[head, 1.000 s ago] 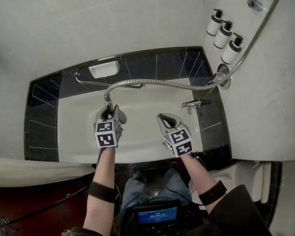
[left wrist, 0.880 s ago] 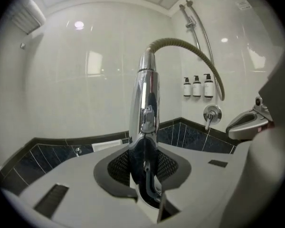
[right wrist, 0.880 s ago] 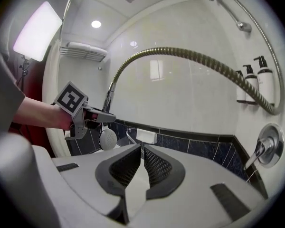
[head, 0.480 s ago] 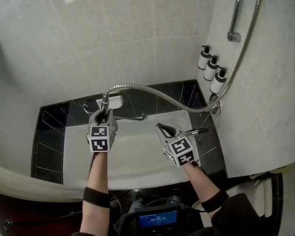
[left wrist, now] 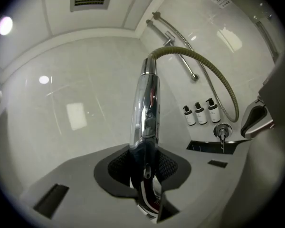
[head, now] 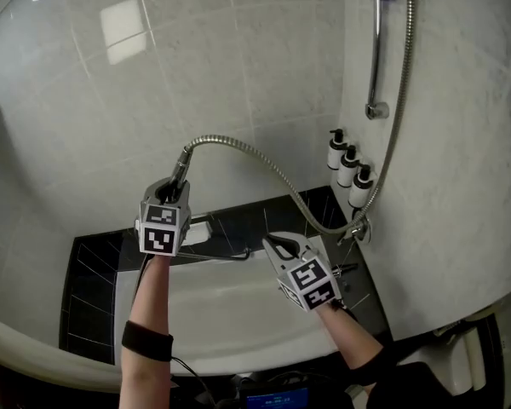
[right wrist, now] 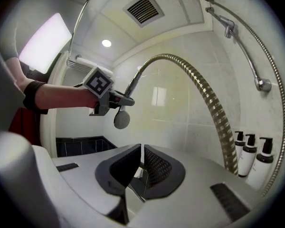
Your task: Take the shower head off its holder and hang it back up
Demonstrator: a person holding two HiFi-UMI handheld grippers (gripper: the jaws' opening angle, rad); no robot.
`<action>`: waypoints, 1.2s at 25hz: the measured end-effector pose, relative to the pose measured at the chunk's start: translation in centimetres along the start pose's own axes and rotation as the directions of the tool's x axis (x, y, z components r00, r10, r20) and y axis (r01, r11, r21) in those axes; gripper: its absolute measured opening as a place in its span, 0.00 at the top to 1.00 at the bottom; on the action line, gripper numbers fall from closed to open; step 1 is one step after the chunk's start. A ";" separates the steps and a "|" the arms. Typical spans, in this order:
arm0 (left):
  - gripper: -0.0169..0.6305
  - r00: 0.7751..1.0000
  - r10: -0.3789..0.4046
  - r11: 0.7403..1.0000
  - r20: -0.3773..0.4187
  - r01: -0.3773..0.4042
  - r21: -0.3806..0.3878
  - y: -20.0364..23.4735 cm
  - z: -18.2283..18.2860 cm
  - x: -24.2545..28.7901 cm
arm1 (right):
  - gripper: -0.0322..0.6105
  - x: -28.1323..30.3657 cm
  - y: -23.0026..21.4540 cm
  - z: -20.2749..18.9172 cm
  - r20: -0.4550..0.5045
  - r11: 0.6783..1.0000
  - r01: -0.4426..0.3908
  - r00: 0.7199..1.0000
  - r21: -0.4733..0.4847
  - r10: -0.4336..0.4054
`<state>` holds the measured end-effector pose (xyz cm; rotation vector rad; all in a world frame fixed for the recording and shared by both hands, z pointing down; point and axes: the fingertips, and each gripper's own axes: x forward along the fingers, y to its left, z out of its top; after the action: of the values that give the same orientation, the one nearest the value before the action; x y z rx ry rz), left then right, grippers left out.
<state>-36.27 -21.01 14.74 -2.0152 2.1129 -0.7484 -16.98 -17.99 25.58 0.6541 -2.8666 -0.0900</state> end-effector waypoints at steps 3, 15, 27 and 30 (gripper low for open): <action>0.86 0.999 -0.005 0.998 0.032 0.003 0.064 0.9 4.8 1.3 | 0.88 -0.5 -2.1 2.3 0.040 0.999 0.036 0.999 -0.016 -0.035; 0.86 0.994 -0.052 0.951 0.101 0.018 0.307 1.7 22.5 4.0 | 0.88 -3.9 -5.9 10.3 0.134 0.994 0.104 0.986 -0.031 -0.099; 0.86 0.994 -0.041 0.860 0.106 -0.019 0.511 1.4 35.7 6.1 | 0.88 -6.4 -8.9 18.2 0.207 0.989 0.139 0.970 -0.055 -0.125; 0.86 0.995 -0.001 0.815 0.103 -0.059 0.577 2.1 38.7 5.9 | 0.88 -6.7 -9.3 18.8 0.217 0.984 0.154 0.967 -0.088 -0.131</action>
<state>-22.52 -36.89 -18.41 -1.6364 1.5833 -1.0990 -10.98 -23.20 5.01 0.8779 -2.9846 -0.3492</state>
